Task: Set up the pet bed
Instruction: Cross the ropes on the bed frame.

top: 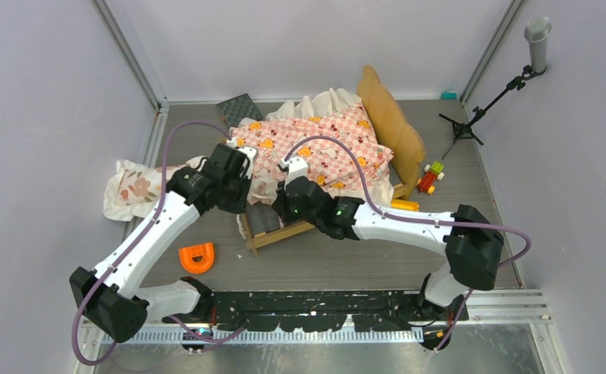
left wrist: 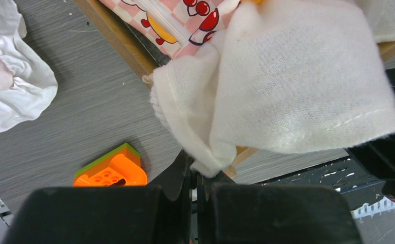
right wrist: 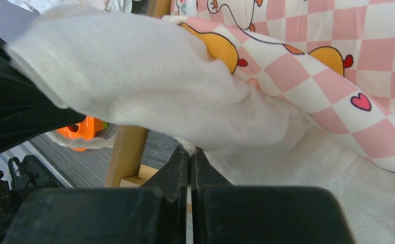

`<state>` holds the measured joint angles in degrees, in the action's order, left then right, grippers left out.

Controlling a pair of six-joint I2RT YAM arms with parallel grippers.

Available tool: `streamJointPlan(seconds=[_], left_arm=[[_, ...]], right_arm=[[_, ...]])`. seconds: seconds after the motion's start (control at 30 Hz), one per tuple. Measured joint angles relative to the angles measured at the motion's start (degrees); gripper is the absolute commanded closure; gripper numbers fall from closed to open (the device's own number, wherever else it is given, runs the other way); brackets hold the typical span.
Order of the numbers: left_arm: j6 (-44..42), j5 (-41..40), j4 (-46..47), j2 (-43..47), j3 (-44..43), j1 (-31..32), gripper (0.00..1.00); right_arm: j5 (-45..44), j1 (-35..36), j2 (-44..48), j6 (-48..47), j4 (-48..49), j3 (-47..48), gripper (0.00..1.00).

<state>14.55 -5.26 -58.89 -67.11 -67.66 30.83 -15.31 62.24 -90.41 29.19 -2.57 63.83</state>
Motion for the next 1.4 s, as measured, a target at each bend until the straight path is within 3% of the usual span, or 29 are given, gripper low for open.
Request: streamJointPlan(seconds=[0.77, 0.9, 1.23, 1.4], left_arm=[[1.79, 4.52, 0.11, 3.06, 3.82, -0.04, 1.00], [2.95, 6.54, -0.61, 5.05, 4.59, -0.07, 1.00], [7.63, 11.47, -0.66, 6.62, 7.58, -0.07, 1.00], [10.73, 12.33, -0.66, 8.11, 9.38, -0.07, 1.00]], right_arm=[[2.58, 1.09, -3.39, 1.81, 1.29, -4.28, 0.96], [3.34, 2.03, -3.41, 1.55, 1.01, -4.28, 0.89], [1.22, 3.06, -1.07, 0.28, -1.99, -4.39, 0.55], [-0.22, 3.23, 2.56, -0.55, -3.13, -4.61, 0.52]])
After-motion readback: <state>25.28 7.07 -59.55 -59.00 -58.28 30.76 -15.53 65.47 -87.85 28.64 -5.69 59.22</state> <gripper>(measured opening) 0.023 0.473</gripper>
